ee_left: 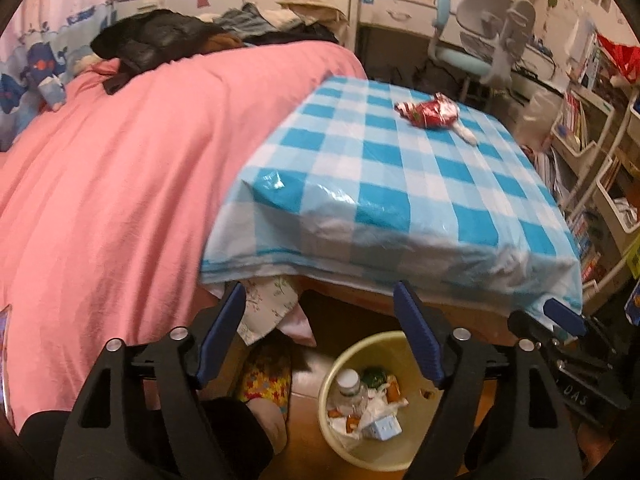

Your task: Collect trash

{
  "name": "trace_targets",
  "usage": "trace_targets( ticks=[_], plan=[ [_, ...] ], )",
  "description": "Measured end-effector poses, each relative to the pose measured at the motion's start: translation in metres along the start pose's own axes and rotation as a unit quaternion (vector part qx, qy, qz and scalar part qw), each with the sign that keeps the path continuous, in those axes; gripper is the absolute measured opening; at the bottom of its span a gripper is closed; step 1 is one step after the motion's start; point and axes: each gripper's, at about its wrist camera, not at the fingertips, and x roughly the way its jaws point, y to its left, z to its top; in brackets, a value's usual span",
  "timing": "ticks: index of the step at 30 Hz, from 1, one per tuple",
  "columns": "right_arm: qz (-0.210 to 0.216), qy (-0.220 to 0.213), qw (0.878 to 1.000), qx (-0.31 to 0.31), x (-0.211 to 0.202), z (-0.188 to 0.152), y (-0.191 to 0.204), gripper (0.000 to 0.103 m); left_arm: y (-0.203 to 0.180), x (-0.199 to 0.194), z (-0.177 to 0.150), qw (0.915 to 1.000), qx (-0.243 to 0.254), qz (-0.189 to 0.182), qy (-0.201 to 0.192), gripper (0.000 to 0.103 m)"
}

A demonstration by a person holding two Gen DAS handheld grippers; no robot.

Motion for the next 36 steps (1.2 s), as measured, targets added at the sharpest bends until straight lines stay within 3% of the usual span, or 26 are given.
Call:
trace_targets(
  ticks=[10,36],
  plan=[
    [-0.013,-0.019,0.999,-0.032,-0.004,0.0,0.01,0.078,-0.007,-0.008,0.002,0.9995,0.018,0.012,-0.023,0.08],
    [-0.016,-0.013,0.999,-0.043,0.001,-0.003,0.015,0.079,-0.002,-0.007,0.001,0.9996,0.008,0.014,-0.022,0.086]
  ],
)
